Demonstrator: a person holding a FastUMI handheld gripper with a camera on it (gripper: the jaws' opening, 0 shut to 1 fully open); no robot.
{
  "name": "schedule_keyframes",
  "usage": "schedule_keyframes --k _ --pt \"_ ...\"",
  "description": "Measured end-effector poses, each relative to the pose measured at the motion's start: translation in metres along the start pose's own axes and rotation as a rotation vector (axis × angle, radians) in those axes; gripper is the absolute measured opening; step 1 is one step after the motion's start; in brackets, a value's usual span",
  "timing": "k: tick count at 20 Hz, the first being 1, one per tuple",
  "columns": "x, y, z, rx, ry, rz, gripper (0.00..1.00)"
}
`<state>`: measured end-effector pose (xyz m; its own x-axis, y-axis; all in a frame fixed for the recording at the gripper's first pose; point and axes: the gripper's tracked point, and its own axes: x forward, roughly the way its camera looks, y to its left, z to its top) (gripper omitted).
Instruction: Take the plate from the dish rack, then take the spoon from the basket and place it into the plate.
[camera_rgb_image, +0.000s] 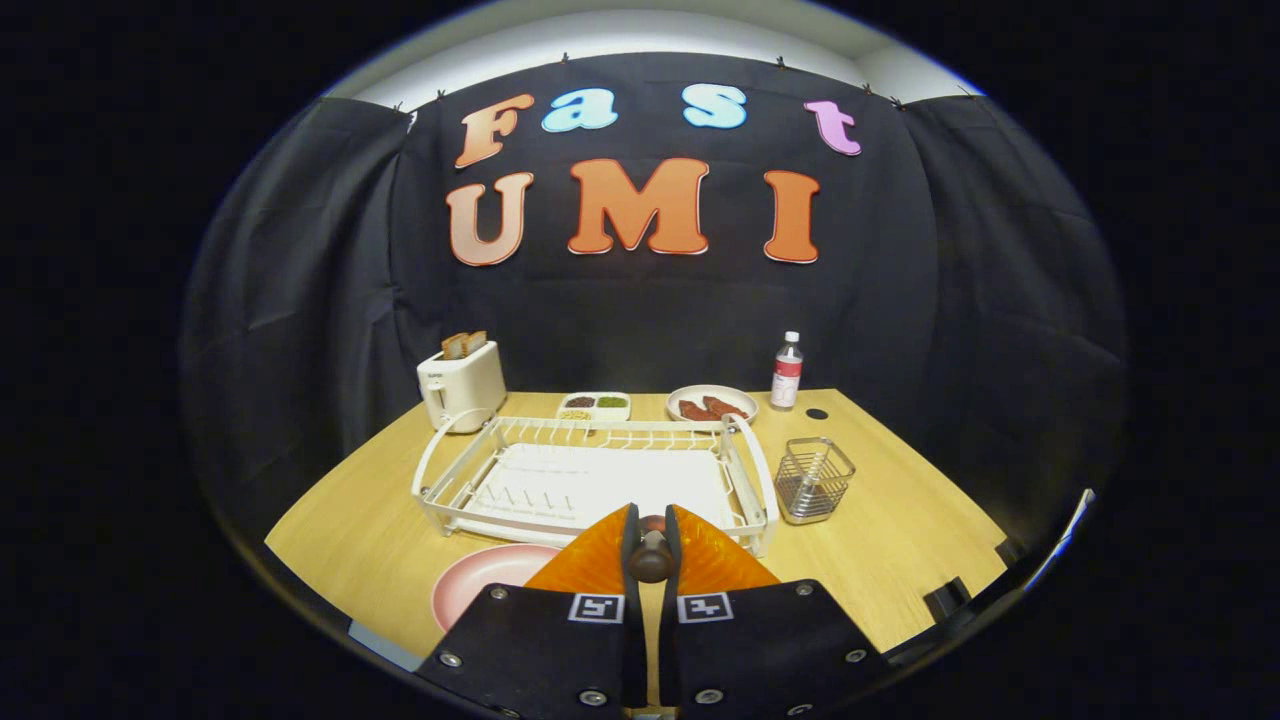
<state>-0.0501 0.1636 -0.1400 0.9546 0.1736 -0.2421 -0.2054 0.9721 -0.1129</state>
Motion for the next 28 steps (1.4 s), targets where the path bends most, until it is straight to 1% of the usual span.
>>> schedule_keyframes --k 6,11,15,23,25,28 --pt "0.002 0.051 -0.021 -0.016 0.038 0.128 0.05" --pt "0.011 0.083 -0.047 -0.027 0.089 0.212 0.05" --pt "0.02 0.096 -0.062 -0.056 0.089 0.248 0.05" --pt "0.029 0.101 -0.088 -0.091 0.119 0.284 0.05" --pt "0.03 0.101 -0.088 -0.1 0.124 0.291 0.07" --pt "0.027 0.096 -0.1 -0.102 0.176 0.286 0.14"
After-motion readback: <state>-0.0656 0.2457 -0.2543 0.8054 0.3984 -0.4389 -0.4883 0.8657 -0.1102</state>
